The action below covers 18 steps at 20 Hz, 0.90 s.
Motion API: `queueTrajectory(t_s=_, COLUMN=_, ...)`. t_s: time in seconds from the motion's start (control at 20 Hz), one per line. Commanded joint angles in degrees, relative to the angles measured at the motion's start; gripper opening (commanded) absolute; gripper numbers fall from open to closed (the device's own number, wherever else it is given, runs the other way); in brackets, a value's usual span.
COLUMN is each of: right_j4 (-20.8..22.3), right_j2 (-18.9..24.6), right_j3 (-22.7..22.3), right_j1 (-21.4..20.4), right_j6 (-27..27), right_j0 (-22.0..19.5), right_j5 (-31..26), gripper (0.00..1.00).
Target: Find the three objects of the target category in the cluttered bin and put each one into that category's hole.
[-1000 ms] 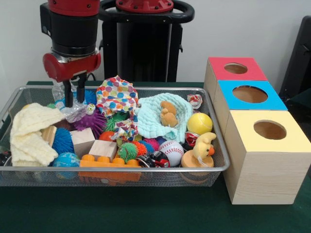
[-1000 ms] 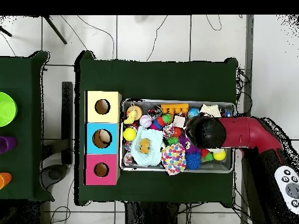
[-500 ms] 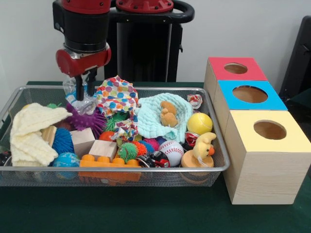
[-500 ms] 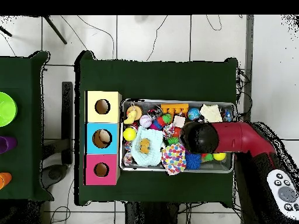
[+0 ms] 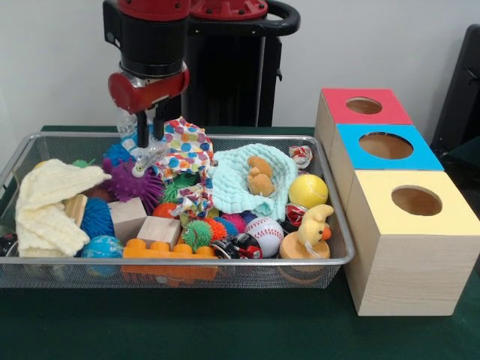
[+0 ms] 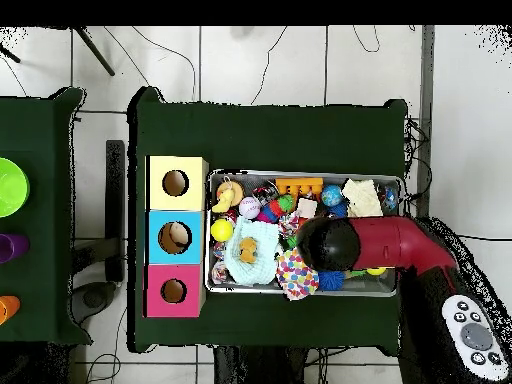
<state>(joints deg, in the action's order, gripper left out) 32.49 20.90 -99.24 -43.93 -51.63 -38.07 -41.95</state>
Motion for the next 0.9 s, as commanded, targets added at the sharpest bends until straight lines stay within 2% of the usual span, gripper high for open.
queueTrajectory(t_s=0.05, right_j4=-2.6, right_j2=-3.5, right_j3=-6.1, right_j1=-1.6, right_j6=-14.6, right_j0=2.1, right_j5=4.4, gripper=0.00)
queueTrajectory(t_s=0.9, right_j4=-9.5, right_j2=-9.1, right_j3=-8.9, right_j1=-5.9, right_j6=-18.5, right_j0=9.3, right_j5=4.2, gripper=0.00)
